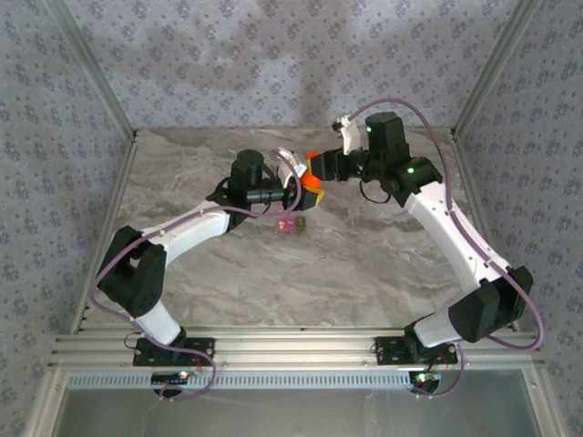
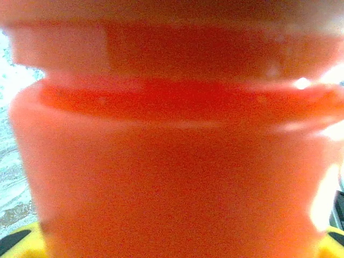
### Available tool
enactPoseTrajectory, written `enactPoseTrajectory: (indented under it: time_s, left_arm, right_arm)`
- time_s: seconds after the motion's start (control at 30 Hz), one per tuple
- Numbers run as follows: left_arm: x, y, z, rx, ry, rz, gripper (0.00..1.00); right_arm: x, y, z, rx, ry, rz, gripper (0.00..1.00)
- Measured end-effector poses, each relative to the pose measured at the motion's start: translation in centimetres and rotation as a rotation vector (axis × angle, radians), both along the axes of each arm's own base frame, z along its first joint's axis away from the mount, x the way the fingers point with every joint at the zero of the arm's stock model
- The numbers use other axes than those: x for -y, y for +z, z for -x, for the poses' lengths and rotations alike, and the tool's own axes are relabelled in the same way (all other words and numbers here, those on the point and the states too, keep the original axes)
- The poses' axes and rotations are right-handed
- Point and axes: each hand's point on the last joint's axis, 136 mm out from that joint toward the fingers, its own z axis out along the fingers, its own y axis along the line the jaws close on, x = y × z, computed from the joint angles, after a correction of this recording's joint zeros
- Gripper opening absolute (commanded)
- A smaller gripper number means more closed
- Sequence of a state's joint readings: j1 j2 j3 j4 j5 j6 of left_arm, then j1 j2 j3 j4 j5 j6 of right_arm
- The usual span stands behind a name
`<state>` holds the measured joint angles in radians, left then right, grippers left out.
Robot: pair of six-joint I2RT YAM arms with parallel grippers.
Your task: Sort the pills into containers
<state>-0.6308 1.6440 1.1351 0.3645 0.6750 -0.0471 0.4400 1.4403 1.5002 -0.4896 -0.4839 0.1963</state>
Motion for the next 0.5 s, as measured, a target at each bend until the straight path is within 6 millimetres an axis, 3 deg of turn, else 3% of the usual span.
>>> enactPoseTrajectory:
  time_s: [0.1,0.23,0.37,0.5]
  left_arm:
    - [0.0,0.4,-0.3,0.014,0.014,0.011,0.00]
    - [0.0,0.7,-0.6,0.029,0.028,0.020,0.00]
    - [0.3,1.2,-0.4,0.048,0.029,0.031,0.00]
    - [0.5,1.4,-0.2,0.055,0.023,0.035,0.00]
  right_arm:
    - [0.0,0.3,-0.2,0.003,-0.012,-0.010,0.55]
    - [0.2,0.4,-0.4,0.001,-0.027,-0.015,0.72]
    - [1.6,0.7,-0.4,-0.004,-0.023,-0.030,0.85]
    - [3.9,2.1,0.9,0.025,0.015,-0.071,0.87]
